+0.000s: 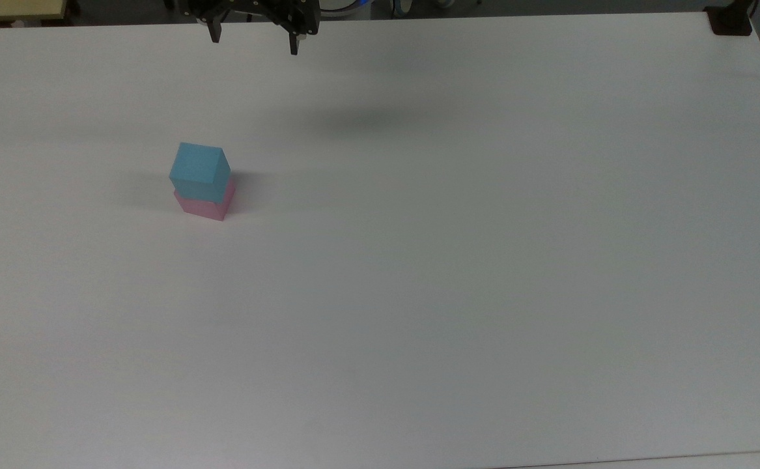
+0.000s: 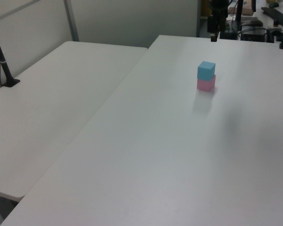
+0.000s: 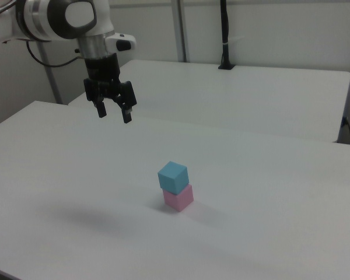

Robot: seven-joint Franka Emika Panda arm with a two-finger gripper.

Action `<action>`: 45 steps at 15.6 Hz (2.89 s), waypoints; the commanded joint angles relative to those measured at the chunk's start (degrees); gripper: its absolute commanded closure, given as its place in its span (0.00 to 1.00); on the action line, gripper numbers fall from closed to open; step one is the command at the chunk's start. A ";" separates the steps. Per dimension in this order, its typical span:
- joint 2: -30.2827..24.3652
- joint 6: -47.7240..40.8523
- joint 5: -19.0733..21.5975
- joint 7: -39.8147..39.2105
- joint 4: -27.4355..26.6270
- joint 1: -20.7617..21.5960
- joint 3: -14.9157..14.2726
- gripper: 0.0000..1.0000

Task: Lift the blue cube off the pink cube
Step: 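Lower the gripper down over the blue cube on the pink cube, then close the gripper on the blue cube and lift it slightly, then carry the blue cube sideways off the pink cube and set it down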

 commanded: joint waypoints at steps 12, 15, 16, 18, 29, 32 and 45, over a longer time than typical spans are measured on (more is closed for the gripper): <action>12.25 16.84 1.53 -8.59 -3.19 -10.95 -0.17 0.00; 13.39 18.96 1.53 -8.51 -4.17 -10.86 0.36 0.00; 13.57 19.05 1.44 -8.59 -4.17 -10.77 0.36 0.00; 14.36 19.23 1.44 -8.59 -4.35 -10.68 0.36 0.00; 15.33 23.62 0.74 -8.59 -8.04 -10.07 0.36 0.58; 14.19 22.66 0.74 -9.12 -7.42 -9.72 0.45 0.70; 14.71 20.63 1.00 -5.37 -6.45 -3.94 0.54 0.70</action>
